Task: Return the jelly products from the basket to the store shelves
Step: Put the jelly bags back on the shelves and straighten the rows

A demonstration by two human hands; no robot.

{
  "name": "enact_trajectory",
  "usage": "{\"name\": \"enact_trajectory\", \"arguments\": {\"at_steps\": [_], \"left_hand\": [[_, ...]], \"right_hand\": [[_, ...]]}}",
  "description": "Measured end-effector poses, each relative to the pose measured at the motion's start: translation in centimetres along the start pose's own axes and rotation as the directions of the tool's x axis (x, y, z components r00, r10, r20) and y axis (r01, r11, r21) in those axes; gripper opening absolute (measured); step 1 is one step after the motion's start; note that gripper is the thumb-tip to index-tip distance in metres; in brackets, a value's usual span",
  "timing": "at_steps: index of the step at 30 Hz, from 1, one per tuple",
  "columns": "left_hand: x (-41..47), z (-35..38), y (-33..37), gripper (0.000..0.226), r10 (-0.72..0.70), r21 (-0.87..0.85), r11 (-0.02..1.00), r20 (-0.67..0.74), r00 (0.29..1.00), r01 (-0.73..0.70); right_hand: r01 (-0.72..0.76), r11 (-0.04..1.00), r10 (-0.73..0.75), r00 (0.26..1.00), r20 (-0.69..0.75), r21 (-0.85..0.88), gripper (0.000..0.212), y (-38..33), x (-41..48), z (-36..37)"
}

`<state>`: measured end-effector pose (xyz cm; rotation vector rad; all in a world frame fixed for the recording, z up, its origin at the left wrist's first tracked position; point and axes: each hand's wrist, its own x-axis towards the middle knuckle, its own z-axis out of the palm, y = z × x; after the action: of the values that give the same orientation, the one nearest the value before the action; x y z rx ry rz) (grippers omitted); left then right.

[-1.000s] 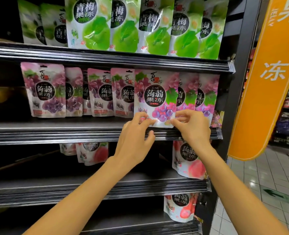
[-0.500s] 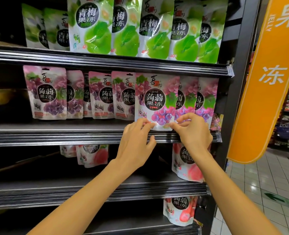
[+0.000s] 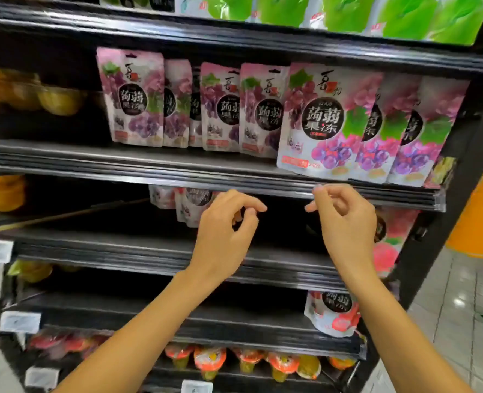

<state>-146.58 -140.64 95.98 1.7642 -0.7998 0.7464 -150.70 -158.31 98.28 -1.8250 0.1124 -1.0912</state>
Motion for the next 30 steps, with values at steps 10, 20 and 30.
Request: {"name": "enact_trajectory", "arguments": {"at_steps": [10, 20, 30], "left_hand": [[-20.8, -10.8, -14.3, 0.023, -0.611, -0.032, 0.766, 0.274, 0.743, 0.642], [-48.7, -18.3, -30.1, 0.015, -0.920, 0.110, 0.299, 0.296, 0.256, 0.948], [-75.8, -14.8, -43.8, 0.011, -0.981, 0.178, -0.145, 0.104, -0.165, 0.973]], "right_hand": [[-0.430, 0.881, 0.471, 0.745, 0.473, -0.199, 0.019, 8.5, -23.1, 11.2], [-0.819, 0.413, 0.881, 0.250, 0.401, -0.398, 0.026, 21.4, -50.1, 23.0], [-0.630, 0.266, 0.928, -0.038, 0.370, -0.730, 0.021, 39.6, -72.6, 28.5]]}}
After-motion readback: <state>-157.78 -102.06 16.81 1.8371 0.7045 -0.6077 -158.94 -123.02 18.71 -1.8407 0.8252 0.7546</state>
